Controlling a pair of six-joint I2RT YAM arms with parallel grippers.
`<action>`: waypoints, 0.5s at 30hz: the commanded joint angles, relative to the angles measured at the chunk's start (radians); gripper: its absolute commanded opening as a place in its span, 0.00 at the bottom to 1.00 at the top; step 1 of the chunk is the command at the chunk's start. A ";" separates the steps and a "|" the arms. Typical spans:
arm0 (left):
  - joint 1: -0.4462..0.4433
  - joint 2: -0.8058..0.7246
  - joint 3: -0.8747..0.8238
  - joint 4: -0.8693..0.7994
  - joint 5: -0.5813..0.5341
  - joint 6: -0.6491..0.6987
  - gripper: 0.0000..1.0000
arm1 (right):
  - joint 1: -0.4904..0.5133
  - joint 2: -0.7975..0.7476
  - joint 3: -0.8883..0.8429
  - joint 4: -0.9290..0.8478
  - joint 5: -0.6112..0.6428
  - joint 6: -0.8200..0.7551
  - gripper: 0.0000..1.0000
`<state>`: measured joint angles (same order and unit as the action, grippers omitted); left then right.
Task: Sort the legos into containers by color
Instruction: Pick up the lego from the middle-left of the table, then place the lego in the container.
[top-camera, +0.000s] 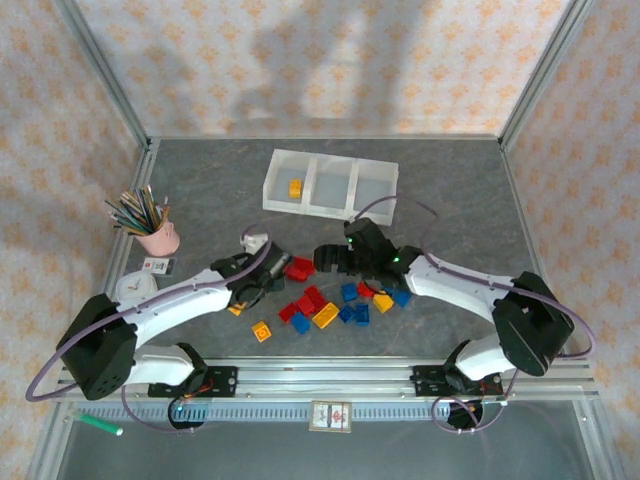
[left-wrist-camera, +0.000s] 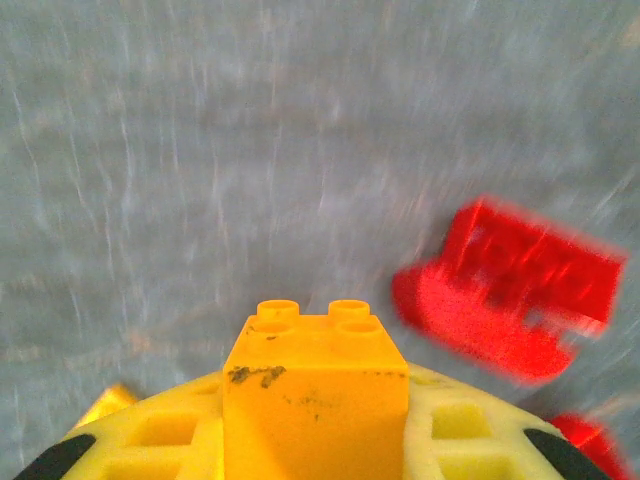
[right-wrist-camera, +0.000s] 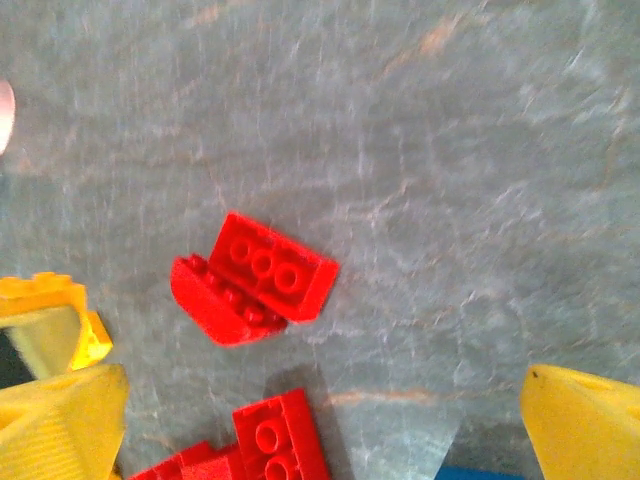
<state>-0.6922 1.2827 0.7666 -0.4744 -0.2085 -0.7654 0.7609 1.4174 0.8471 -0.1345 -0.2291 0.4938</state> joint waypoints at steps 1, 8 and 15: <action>0.059 0.004 0.108 0.059 -0.075 0.077 0.23 | -0.046 -0.024 0.055 0.020 0.013 -0.018 1.00; 0.174 0.223 0.354 0.158 -0.063 0.207 0.23 | -0.122 0.036 0.124 0.037 -0.003 -0.035 1.00; 0.270 0.496 0.603 0.222 -0.033 0.260 0.23 | -0.158 0.097 0.160 0.062 0.004 -0.060 1.00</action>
<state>-0.4541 1.7069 1.2949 -0.3023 -0.2401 -0.5610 0.6170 1.4899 0.9684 -0.0959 -0.2344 0.4595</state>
